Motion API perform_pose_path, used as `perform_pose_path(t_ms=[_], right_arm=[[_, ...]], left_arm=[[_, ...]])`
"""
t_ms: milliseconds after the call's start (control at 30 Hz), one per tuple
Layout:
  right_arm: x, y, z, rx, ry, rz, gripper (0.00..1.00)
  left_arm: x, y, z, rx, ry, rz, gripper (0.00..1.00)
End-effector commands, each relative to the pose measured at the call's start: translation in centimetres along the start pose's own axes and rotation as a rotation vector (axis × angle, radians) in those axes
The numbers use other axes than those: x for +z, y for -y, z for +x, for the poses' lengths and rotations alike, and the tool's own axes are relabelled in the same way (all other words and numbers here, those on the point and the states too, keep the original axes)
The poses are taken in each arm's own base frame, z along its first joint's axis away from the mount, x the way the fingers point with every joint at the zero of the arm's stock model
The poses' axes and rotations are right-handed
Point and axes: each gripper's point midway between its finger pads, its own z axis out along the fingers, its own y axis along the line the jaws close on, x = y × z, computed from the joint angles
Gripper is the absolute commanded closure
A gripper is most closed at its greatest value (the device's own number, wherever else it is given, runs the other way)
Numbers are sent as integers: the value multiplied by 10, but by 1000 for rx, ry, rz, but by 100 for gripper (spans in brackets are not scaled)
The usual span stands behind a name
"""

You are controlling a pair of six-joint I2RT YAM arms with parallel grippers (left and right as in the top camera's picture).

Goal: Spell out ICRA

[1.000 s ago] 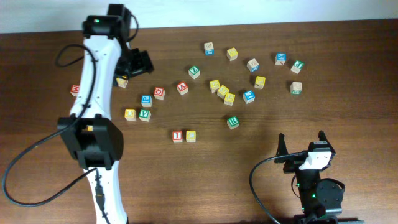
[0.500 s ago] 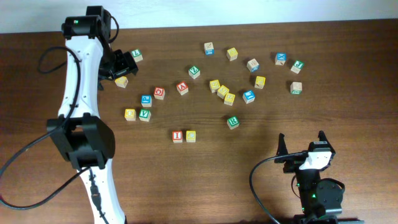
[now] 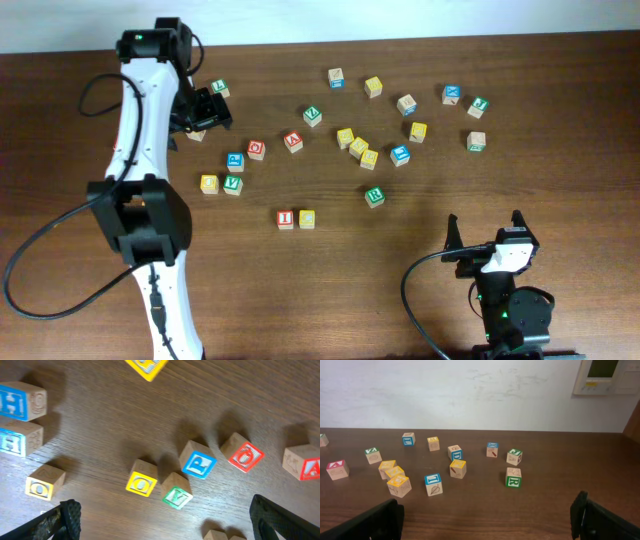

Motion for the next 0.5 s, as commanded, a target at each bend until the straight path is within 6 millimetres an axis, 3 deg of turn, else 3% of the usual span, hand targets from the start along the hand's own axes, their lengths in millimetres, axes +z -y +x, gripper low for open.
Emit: perform_pose_path(t_ms=[0, 133, 333, 400, 467], right_arm=[[0, 4, 2, 5, -4, 19, 2], [0, 4, 2, 5, -3, 19, 2], [0, 4, 2, 5, -4, 19, 2], [0, 4, 2, 5, -3, 19, 2], [0, 4, 2, 5, -4, 19, 2]], left_arm=[[27, 19, 9, 58, -62, -10, 1], [54, 37, 10, 93, -83, -20, 4], [57, 53, -10, 105, 6, 20, 7], [53, 54, -12, 105, 18, 24, 6], [25, 48, -23, 85, 64, 44, 5]])
